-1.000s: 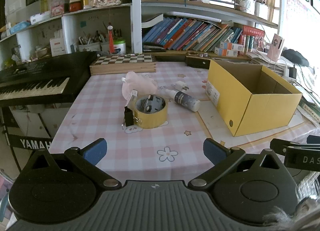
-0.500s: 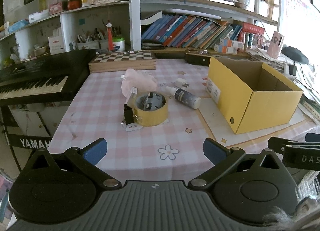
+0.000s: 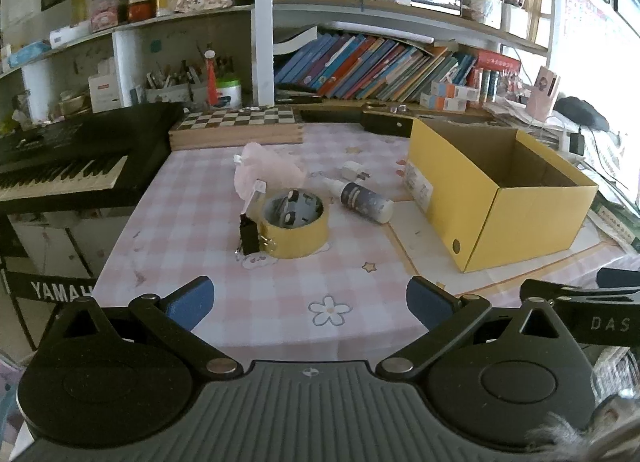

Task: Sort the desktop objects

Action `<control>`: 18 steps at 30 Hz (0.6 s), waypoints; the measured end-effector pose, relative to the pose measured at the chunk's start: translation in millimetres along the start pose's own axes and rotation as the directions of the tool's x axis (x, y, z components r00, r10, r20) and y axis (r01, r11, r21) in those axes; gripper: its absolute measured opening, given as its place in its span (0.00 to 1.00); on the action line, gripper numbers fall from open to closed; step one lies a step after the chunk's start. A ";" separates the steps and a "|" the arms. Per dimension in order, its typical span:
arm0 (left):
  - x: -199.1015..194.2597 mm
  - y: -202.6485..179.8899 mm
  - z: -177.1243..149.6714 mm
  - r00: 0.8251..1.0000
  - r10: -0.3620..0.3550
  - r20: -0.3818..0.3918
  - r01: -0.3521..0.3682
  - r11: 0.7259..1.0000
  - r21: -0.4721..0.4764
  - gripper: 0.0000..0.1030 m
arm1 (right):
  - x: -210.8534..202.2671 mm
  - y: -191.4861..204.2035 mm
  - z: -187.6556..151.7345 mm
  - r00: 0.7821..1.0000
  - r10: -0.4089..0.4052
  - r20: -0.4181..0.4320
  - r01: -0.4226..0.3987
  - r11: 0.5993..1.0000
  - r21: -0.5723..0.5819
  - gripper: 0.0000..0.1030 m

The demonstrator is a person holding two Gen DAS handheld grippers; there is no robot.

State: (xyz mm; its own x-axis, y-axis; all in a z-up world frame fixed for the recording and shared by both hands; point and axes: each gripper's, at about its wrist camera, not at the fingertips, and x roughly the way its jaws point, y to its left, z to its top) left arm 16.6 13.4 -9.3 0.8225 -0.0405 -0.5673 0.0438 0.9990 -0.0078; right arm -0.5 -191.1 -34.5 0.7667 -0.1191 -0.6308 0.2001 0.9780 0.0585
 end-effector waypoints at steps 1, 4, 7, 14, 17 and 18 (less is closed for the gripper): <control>0.1 -0.2 0.2 1.000 0.002 -0.001 -0.002 1.000 0.000 1.00 | 0.1 0.8 -0.1 1.000 0.003 -0.002 -0.003 1.000 -0.002 1.00; -0.4 0.2 0.3 1.000 0.001 -0.001 -0.001 1.000 -0.002 1.00 | -1.1 3.4 -0.3 1.000 0.012 0.000 -0.012 1.000 -0.006 1.00; -1.3 1.7 0.9 1.000 0.000 0.001 0.000 1.000 -0.003 1.00 | -1.7 6.3 -0.5 1.000 0.019 0.002 -0.019 1.000 -0.013 1.00; -3.4 11.1 0.1 1.000 0.002 0.004 -0.002 1.000 -0.009 1.00 | -2.6 14.7 -1.1 1.000 0.028 0.005 -0.028 0.999 -0.025 1.00; -4.2 16.2 -0.7 1.000 0.003 0.003 -0.003 1.000 -0.011 1.00 | -2.0 20.0 -1.3 0.999 0.033 0.003 -0.033 0.999 -0.031 1.00; -4.5 18.0 -1.5 1.000 0.004 0.002 -0.004 1.000 -0.013 1.00 | -1.8 22.0 -1.5 0.999 0.036 0.002 -0.036 0.999 -0.034 1.00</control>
State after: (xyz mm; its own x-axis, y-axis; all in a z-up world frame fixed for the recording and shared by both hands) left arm 12.9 31.6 -8.1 0.8239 -0.0368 -0.5655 0.0333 0.9993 -0.0165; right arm 1.5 -169.1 -33.2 0.7746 -0.0845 -0.6268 0.1520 0.9869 0.0549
